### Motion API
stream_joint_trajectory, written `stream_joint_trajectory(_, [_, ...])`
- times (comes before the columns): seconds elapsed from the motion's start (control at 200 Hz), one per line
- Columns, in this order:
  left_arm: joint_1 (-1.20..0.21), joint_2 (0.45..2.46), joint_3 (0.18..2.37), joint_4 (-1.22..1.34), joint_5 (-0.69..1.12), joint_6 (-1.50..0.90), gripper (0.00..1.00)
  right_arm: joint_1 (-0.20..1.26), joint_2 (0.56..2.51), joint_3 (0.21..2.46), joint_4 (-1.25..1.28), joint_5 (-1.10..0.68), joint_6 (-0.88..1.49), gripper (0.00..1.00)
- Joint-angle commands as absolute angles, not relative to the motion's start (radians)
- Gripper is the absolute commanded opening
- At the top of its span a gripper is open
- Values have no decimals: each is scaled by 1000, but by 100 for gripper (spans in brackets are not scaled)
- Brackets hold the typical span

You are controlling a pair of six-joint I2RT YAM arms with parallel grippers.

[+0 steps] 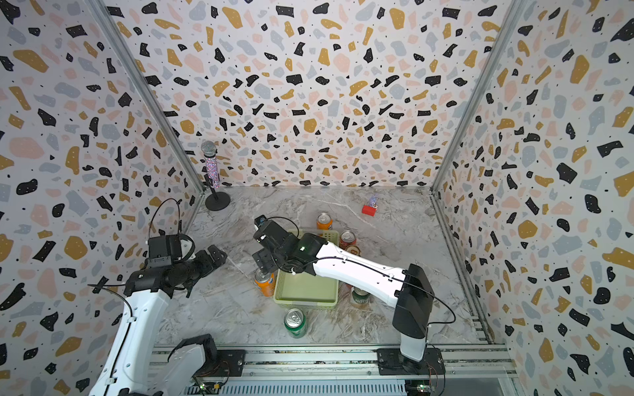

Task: Take out the drinks from the basket
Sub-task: Pick up the drink from the basket.

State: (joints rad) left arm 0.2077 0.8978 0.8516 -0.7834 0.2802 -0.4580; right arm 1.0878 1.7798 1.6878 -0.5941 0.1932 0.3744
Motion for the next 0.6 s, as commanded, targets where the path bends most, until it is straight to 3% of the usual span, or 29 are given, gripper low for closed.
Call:
stream_joint_trajectory(0.0, [213,893,851,-755,316,-454,100,1012,1740,1640,-628,190,394,85])
stream_joint_trajectory(0.596, [213,898,847,-745,348,-456,100,953,1925,1727,-690,126,396,85])
